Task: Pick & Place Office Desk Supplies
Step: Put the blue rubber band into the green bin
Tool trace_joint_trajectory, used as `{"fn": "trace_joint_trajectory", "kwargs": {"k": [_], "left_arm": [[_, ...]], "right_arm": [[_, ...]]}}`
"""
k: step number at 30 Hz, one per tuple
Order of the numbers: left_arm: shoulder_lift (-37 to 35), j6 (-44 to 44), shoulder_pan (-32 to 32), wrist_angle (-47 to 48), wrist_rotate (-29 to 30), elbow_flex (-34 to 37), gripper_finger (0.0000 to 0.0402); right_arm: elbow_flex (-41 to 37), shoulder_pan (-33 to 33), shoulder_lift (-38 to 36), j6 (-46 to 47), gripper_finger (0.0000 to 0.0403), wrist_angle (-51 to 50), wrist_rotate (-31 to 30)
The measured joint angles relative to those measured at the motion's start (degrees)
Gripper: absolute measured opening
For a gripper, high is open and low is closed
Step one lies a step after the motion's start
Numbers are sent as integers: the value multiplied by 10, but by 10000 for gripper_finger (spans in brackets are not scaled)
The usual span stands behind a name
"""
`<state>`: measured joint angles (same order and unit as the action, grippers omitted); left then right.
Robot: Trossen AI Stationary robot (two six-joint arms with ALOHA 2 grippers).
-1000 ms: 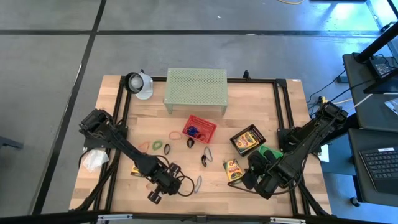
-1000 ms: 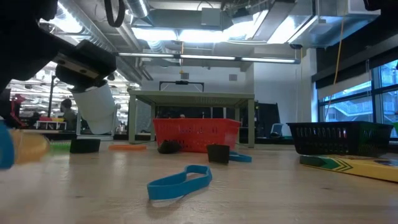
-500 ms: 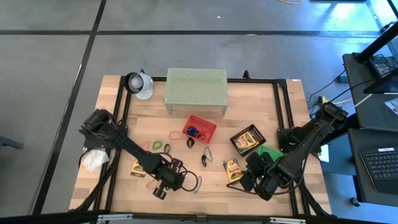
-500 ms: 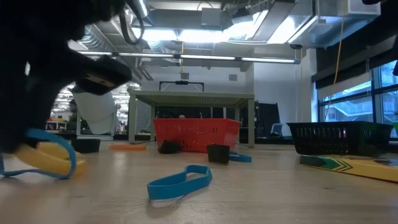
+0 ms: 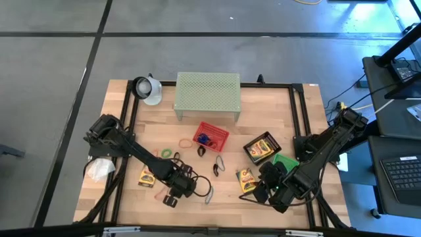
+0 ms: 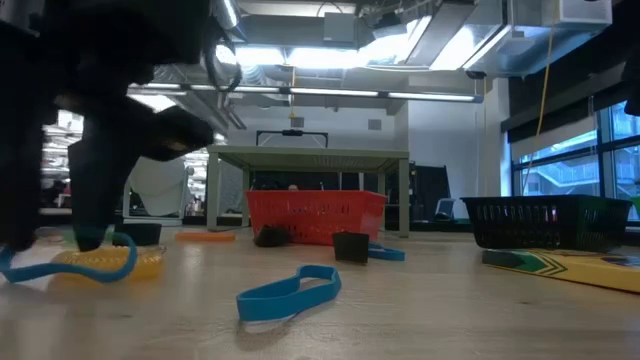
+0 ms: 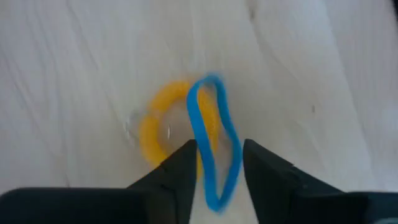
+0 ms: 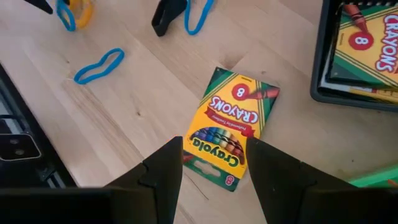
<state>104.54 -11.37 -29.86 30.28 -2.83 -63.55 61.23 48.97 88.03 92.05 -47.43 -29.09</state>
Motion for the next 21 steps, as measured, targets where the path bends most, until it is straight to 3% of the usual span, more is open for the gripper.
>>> {"fn": "trace_joint_trajectory", "kwargs": {"k": [4, 8, 21], "left_arm": [[-1, -19, 5, 29, -20, 0, 156], [-1, -20, 4, 31, -9, 0, 161], [-1, -25, 3, 31, 0, 0, 80]], "right_arm": [[0, 0, 0, -12, 178, 8, -1], [0, 0, 0, -15, 178, 15, -4], [0, 0, 0, -16, 178, 18, -5]]}}
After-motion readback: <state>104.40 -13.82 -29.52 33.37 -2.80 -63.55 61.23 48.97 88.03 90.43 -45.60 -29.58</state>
